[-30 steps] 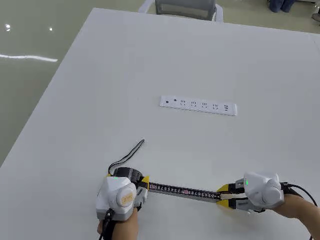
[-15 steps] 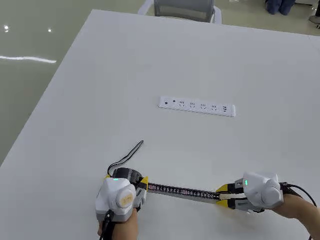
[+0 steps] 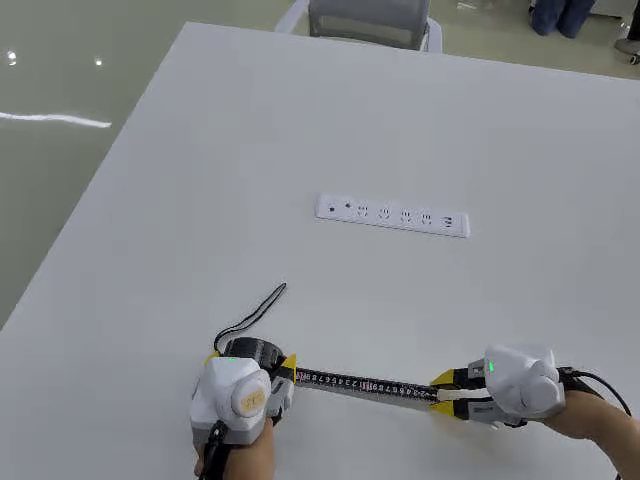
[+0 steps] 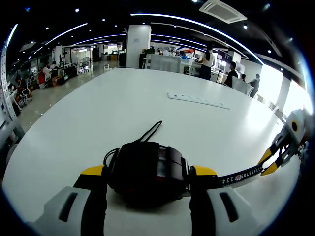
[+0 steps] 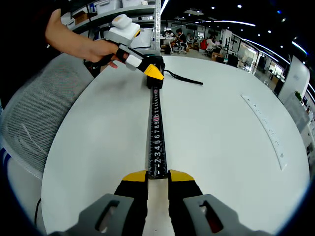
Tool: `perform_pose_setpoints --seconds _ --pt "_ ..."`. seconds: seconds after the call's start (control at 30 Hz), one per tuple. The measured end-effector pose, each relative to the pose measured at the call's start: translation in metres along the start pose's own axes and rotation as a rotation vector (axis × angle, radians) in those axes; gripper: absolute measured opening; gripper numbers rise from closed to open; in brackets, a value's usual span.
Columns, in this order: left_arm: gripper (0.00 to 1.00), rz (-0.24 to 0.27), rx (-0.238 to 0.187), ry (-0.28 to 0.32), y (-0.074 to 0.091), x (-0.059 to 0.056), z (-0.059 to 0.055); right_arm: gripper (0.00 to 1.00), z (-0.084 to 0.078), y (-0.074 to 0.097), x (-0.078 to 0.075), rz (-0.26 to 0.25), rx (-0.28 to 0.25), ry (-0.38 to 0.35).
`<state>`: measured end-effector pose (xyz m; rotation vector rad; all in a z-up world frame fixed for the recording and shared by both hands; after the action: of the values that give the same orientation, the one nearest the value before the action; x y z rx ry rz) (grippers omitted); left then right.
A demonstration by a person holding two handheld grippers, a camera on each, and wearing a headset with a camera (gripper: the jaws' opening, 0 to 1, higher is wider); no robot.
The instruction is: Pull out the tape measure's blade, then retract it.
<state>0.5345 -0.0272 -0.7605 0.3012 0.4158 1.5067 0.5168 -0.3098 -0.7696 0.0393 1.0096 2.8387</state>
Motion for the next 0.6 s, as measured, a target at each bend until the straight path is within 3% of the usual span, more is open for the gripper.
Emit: perform_pose_setpoints --seconds 0.4,0.6 --pt "0.67 0.027 -0.001 0.082 -0.0044 0.0008 0.0002 0.14 -0.0023 -0.0005 -0.0006 0.0 0.001 -0.007" --pt "0.65 0.035 0.016 0.066 -0.0058 0.0003 -0.0006 0.14 -0.0013 0.0004 -0.0004 -0.002 0.001 -0.006"
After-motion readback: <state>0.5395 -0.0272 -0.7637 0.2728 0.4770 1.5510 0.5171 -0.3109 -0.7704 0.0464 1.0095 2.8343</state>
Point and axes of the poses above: the centre of the closed fingertips' face, and the gripper's own axes: y roughly backward along the fingers, x roughly to its left, z roughly out of its top, the point moved 4 cm from there along y, roughly backward along the fingers, and after that the axes turned 10 degrees about -x, right-handed, at the moved point
